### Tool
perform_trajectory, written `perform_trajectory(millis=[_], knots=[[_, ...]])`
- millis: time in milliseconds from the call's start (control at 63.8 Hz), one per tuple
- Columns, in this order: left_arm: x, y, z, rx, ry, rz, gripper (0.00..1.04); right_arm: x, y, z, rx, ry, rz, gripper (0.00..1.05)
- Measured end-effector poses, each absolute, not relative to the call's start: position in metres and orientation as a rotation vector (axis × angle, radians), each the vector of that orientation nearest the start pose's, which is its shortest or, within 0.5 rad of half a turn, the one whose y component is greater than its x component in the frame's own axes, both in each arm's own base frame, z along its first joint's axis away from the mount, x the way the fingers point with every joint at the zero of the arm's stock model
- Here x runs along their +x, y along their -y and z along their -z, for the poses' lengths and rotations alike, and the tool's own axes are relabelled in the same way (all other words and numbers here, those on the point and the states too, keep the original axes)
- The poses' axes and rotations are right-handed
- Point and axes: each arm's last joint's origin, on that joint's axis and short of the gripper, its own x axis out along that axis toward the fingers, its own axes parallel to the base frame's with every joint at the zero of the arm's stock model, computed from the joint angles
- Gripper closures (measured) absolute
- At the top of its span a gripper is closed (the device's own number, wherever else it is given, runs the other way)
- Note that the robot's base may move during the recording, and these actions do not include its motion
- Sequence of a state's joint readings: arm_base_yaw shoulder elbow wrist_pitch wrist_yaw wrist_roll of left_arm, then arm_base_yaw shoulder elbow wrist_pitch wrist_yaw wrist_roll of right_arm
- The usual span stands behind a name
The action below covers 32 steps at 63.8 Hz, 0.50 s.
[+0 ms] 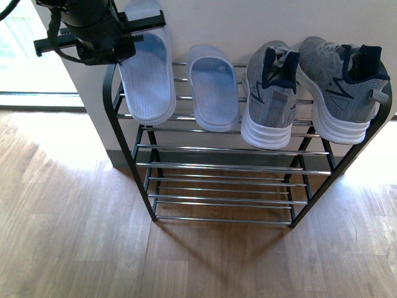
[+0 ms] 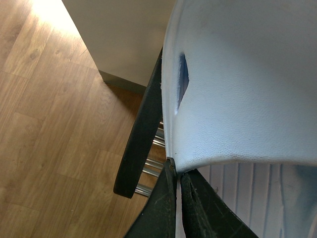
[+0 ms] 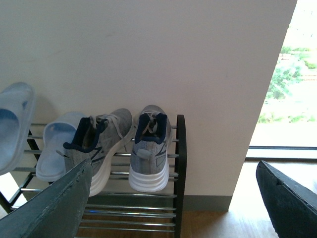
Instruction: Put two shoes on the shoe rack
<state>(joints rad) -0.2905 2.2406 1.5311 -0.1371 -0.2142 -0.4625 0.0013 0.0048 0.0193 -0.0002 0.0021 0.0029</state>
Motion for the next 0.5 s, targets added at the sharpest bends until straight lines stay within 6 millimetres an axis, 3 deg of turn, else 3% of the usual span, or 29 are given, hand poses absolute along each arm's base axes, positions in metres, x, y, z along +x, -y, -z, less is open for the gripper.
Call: perform_trajectory(millis=[235,502], knots=[[0.468,0.131,-0.112,-0.202,-0.857,-0.092,1.03,0.097,0.000,-0.170,0.003,0.014,0.001,0.09],[0.469,0.140,-0.097,-0.190,-0.914,-0.098,1.03,0.097,0.000,-0.170,0.003,0.014,0.001,0.09]])
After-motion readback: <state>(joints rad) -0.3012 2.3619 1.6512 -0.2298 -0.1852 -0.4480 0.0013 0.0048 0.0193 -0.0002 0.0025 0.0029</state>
